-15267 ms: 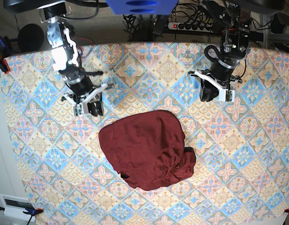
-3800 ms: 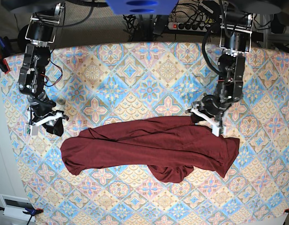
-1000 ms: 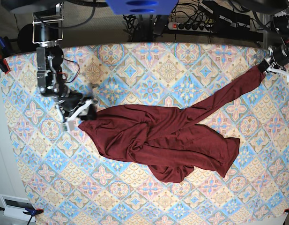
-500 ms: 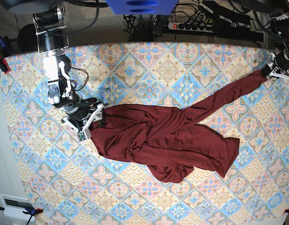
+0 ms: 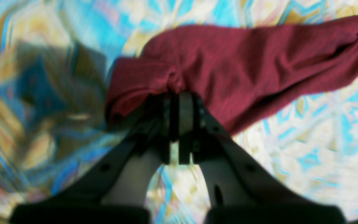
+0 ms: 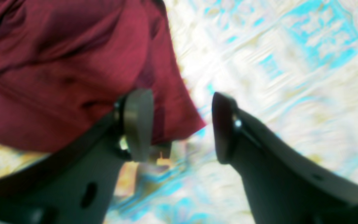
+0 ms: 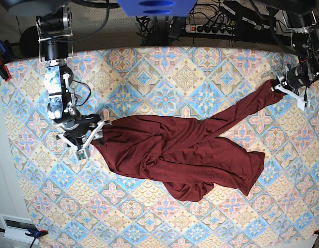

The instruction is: Layout the t-shirt on the table in an organized manner, then fold the t-shirt properly

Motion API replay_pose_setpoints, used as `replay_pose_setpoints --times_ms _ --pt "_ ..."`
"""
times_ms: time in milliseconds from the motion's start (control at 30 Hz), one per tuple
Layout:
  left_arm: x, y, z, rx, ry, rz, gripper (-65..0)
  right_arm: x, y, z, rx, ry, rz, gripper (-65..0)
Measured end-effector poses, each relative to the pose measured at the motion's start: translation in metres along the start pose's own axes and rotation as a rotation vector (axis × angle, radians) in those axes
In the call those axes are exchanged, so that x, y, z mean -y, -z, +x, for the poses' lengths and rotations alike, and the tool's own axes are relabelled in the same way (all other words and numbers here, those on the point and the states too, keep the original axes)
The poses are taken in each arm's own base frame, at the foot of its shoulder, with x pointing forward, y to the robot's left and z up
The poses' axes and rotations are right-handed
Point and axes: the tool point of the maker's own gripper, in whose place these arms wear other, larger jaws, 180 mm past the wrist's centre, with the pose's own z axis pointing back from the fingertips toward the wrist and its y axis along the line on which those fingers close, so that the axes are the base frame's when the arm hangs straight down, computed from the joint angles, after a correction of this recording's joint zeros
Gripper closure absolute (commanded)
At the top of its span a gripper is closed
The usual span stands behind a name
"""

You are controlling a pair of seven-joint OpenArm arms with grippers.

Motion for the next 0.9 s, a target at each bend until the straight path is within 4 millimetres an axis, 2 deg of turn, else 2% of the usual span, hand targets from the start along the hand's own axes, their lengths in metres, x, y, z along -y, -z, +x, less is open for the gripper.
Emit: replay_pose_setpoints --times_ms 100,233,333,433,533,600,700,833,900 --pt "0.006 0.007 0.003 0.008 0.104 0.025 -3.1 -0.012 0.001 0.003 0.015 0.04 0.056 -34.5" --pt "0.009 0.012 0.007 0.04 0.189 0.057 -3.1 -0.007 0.001 0.004 0.017 0.047 0.042 -34.5" --pt "0.009 0.012 0.01 0.062 0.208 0.067 -3.1 -0.004 0.006 -0.008 -0.014 0.064 0.039 -34.5" --pt "0.015 0.008 0.014 0.072 0.285 0.1 -3.3 0.003 0.006 -0.015 -0.03 0.088 0.024 -34.5" --pt "0.035 0.004 0.015 0.087 0.339 0.07 -3.3 0.021 0.002 -0.007 0.002 0.124 -0.015 -34.5" --pt "0.05 -0.003 0.023 0.122 0.363 0.038 -3.3 0.028 0.0 -0.005 0.01 0.129 -0.029 -34.5" --pt "0.063 -0.018 0.033 0.177 0.404 0.02 -3.3 0.024 0.001 -0.008 0.001 0.133 -0.02 -34.5" --pt "0.063 -0.026 0.023 0.168 0.424 0.028 -4.1 0.023 0.001 -0.008 -0.002 0.133 -0.016 -34.6" --pt "0.064 -0.026 0.023 0.162 0.428 0.024 -8.0 0.024 0.001 -0.009 -0.004 0.134 -0.018 -34.6"
